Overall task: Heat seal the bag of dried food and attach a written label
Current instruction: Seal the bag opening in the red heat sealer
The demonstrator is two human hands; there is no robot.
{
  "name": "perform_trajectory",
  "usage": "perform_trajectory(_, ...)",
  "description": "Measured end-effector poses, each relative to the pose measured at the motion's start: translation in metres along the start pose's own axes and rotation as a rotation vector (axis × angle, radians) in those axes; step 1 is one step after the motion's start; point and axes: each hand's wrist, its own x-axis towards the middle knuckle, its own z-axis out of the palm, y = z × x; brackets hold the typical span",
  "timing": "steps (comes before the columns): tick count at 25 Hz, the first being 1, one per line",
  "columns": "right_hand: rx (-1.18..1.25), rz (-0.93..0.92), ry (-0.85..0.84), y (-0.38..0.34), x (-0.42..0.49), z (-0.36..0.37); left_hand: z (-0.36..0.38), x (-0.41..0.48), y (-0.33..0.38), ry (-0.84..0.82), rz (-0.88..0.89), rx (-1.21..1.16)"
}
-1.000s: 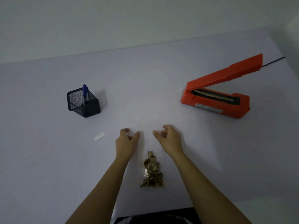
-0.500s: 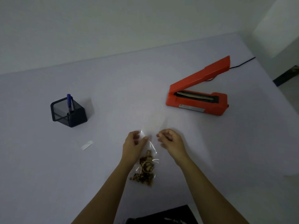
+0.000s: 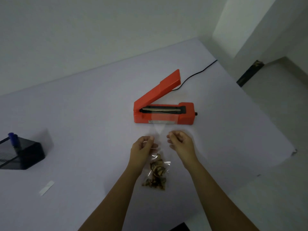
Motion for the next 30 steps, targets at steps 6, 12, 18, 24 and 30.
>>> perform_trajectory(6,-0.02,0.021,0.021,-0.011,0.017,0.002,0.01,0.018,0.004,0.042,0.059,0.044)
perform_trajectory(12,0.041,0.049,0.059,-0.013,0.025,-0.001,0.018,0.024,0.006,0.086,0.054,0.016)
perform_trajectory(18,0.02,0.029,0.086,-0.017,0.029,-0.002,0.023,0.024,0.013,0.091,0.078,0.051)
perform_trajectory(24,-0.34,-0.092,0.309,-0.032,0.017,-0.008,0.023,0.028,0.009,0.103,0.06,0.055)
perform_trajectory(30,-0.33,-0.698,0.401,-0.155,0.027,-0.015,0.024,0.03,0.011,0.101,0.033,0.039)
